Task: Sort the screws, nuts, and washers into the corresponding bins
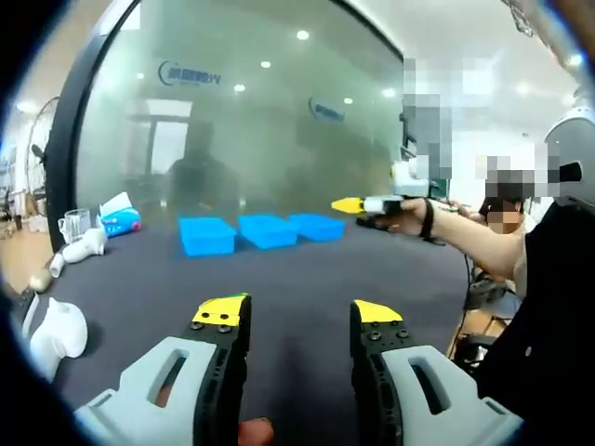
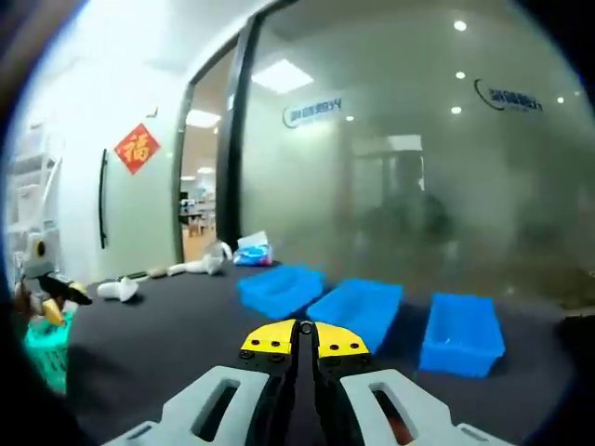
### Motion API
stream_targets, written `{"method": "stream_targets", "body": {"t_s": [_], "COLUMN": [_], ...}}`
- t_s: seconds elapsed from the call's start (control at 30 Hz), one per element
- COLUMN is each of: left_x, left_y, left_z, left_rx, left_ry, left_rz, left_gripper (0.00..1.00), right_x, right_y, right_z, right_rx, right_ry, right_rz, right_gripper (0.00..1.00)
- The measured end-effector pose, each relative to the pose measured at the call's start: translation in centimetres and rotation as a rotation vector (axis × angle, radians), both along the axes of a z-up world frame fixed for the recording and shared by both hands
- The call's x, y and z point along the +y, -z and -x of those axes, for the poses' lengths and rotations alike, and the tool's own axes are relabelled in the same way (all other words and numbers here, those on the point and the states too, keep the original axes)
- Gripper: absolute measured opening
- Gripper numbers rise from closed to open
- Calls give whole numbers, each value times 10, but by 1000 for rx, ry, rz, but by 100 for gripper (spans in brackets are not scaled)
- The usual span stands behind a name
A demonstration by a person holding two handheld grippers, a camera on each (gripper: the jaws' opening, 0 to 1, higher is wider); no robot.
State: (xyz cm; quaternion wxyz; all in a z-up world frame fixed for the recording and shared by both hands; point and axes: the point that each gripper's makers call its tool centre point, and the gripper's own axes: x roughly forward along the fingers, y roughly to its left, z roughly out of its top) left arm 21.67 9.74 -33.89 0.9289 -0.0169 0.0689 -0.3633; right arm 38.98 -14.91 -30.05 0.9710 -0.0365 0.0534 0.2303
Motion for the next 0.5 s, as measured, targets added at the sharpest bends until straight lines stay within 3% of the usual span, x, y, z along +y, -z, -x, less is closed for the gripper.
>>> {"method": "stream_targets", "body": {"t_s": [0.2,0.3,0.5], "left_x": [3,3,3], "left_y": [-1,1,2], "left_z": [-1,-1,-2], "left_rx": [-3,3,9], "left_ry": [-7,-8,-11], "left_rz": [3,2,5], "left_gripper": [41,41,41], "right_x": [-2,-2,16], "right_y": [-12,-16,-10], "right_z": [-48,-76,-117], "right_rx": [-6,-10,40], "right_ry": [50,84,72], "right_rz": [-30,4,70], "right_gripper": [4,4,4]}}
